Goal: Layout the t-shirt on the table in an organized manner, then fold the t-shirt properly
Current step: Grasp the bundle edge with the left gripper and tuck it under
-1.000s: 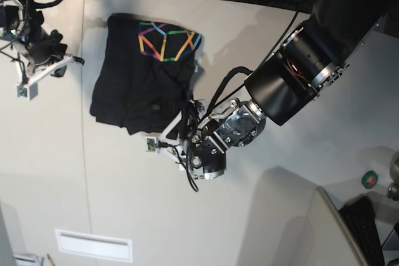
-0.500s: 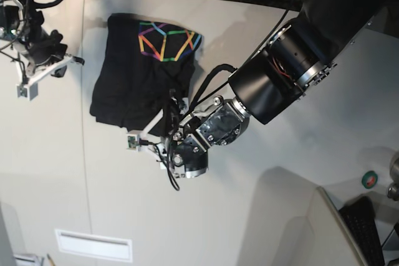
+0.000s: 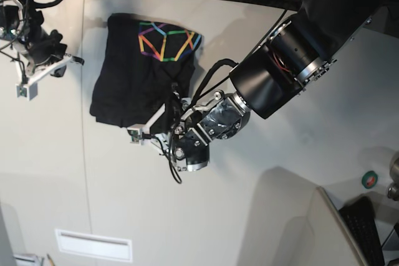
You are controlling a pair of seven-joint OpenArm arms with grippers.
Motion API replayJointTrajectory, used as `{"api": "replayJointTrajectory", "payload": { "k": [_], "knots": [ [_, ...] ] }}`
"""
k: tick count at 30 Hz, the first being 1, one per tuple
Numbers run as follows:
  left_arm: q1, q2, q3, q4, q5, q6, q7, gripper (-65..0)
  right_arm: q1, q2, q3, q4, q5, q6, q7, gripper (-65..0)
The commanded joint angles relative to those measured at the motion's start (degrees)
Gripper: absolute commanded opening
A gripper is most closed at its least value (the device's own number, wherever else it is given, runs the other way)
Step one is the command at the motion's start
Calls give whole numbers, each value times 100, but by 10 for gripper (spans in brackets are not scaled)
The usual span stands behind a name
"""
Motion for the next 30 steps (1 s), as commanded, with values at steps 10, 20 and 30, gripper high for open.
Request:
{"api": "replayJointTrajectory", "payload": {
  "k": [10,20,30],
  "knots": [
    [-209,75,-35,-383,-2,10,-52,-383,3,66,53,79,17,19,87,-650],
    [-324,162,-35,-383,42,10,-43,-650,3,66,53,79,17,19,96,-650],
    [-605,294,492,-383,-2,10,-8,-650,3,66,53,79,17,19,96,-650]
  ]
}}
